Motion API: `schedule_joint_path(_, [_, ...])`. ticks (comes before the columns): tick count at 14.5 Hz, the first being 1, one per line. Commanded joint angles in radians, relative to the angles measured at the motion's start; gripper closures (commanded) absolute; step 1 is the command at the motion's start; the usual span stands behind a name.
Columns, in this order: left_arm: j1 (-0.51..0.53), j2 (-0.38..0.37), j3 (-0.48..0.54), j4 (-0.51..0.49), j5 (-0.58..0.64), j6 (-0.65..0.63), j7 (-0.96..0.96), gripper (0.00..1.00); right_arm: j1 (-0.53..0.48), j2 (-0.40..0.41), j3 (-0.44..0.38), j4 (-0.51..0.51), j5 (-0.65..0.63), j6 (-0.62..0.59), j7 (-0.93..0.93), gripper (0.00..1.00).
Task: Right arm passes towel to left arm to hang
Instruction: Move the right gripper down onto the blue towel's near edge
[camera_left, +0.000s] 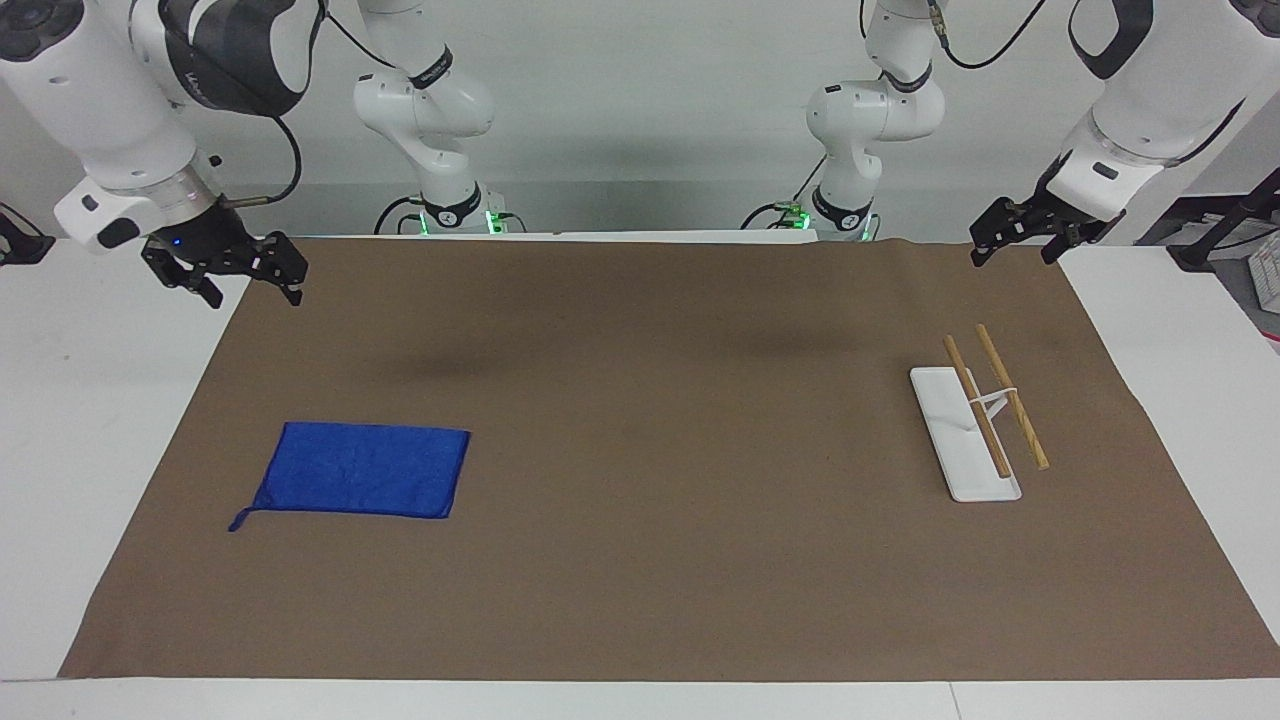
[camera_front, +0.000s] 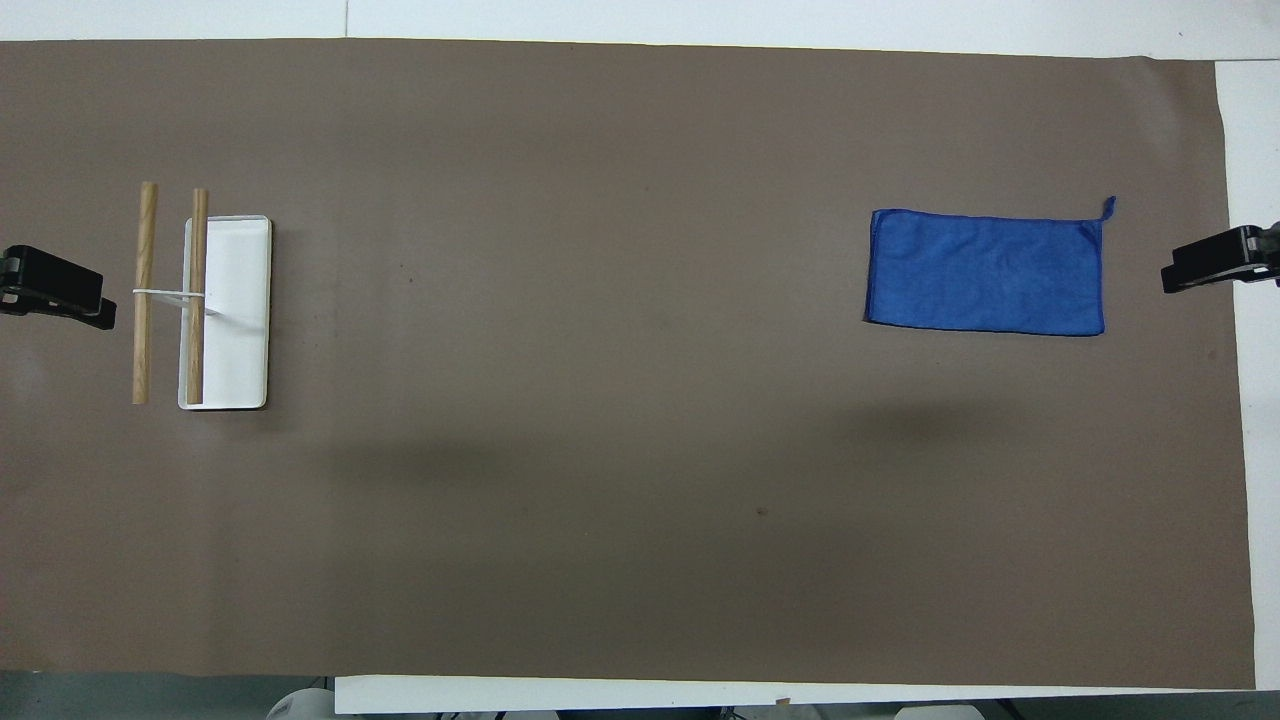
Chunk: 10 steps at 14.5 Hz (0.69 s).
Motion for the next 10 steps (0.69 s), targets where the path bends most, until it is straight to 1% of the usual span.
schedule_joint_path(1, [0.010,-0.020,-0.006,-0.018,-0.002,0.011,0.007,0.00,-0.010,-0.004,0.003,-0.003,0.007,0.004,-0.014,0.00])
schedule_joint_path(8, [0.010,-0.020,-0.006,-0.018,-0.002,0.011,0.007,0.00,-0.010,0.003,0.008,-0.014,0.007,0.019,-0.011,0.00])
schedule_joint_path(9, [0.010,-0.020,-0.006,-0.018,-0.002,0.011,0.007,0.00,-0.010,0.019,0.008,-0.029,0.007,0.063,-0.013,0.00])
schedule_joint_path(10, [0.010,-0.020,-0.006,-0.018,-0.002,0.011,0.007,0.00,-0.009,0.035,0.009,-0.068,0.007,0.125,-0.016,0.00])
